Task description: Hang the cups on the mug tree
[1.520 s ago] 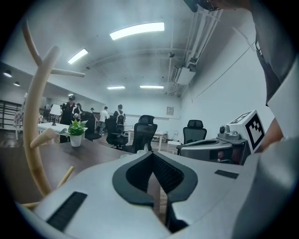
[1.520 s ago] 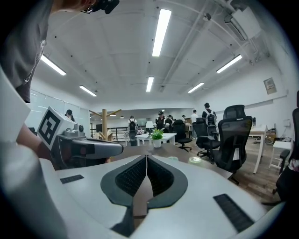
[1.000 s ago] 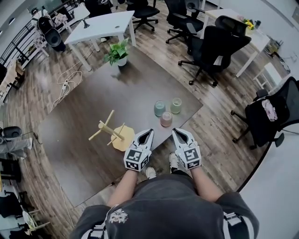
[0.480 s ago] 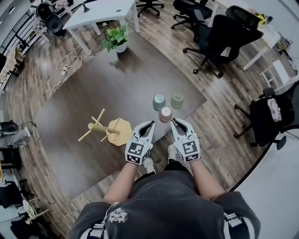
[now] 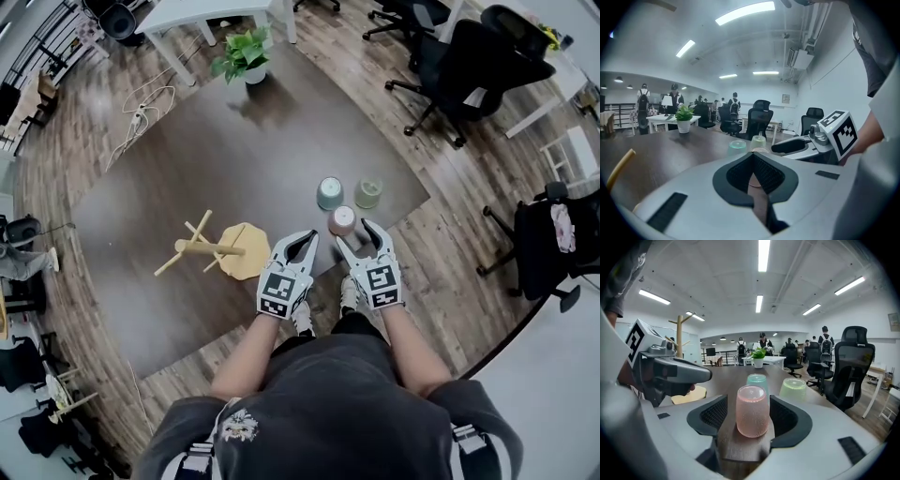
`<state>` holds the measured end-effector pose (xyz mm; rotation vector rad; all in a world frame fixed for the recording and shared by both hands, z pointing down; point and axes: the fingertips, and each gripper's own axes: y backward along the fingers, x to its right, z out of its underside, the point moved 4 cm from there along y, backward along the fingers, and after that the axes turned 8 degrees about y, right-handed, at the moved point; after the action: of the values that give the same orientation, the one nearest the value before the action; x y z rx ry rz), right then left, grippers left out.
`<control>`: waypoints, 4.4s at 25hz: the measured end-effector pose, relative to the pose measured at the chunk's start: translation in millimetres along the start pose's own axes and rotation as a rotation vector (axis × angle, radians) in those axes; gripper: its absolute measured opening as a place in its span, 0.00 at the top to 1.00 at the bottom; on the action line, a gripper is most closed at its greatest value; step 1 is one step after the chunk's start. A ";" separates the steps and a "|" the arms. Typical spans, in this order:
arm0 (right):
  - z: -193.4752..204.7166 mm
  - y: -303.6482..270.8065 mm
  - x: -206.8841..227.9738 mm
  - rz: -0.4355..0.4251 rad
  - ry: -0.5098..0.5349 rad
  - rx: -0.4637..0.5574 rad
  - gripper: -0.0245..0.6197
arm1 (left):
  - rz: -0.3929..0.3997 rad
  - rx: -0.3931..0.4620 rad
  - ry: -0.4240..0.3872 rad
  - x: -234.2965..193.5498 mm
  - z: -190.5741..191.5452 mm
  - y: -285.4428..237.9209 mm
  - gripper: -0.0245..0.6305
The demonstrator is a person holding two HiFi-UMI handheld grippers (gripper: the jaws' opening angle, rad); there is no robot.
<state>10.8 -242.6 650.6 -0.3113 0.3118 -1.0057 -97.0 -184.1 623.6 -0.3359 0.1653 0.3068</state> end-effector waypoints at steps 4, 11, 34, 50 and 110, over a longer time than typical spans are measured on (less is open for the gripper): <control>8.2 -17.5 1.2 -0.026 0.001 -0.024 0.50 | -0.018 -0.020 0.011 -5.3 5.5 -1.5 0.95; 20.1 -39.3 3.3 -0.067 0.023 -0.075 0.47 | -0.062 -0.042 0.043 -16.0 15.9 -6.7 0.95; 5.7 -29.9 -0.4 -0.122 0.077 -0.023 0.46 | -0.123 0.000 0.088 -21.7 16.0 3.9 0.95; -57.8 -8.0 -9.3 -0.191 -0.002 0.151 0.46 | -0.193 0.072 0.076 -15.3 -11.7 37.5 0.95; -100.0 -121.8 -168.7 -0.814 -0.636 0.055 0.46 | -0.698 0.226 0.232 -43.3 34.1 219.0 0.95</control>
<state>-206.8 -169.5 626.1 -0.7154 -0.4647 -1.6345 -204.5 13.0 599.2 -0.1873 0.2954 -0.4411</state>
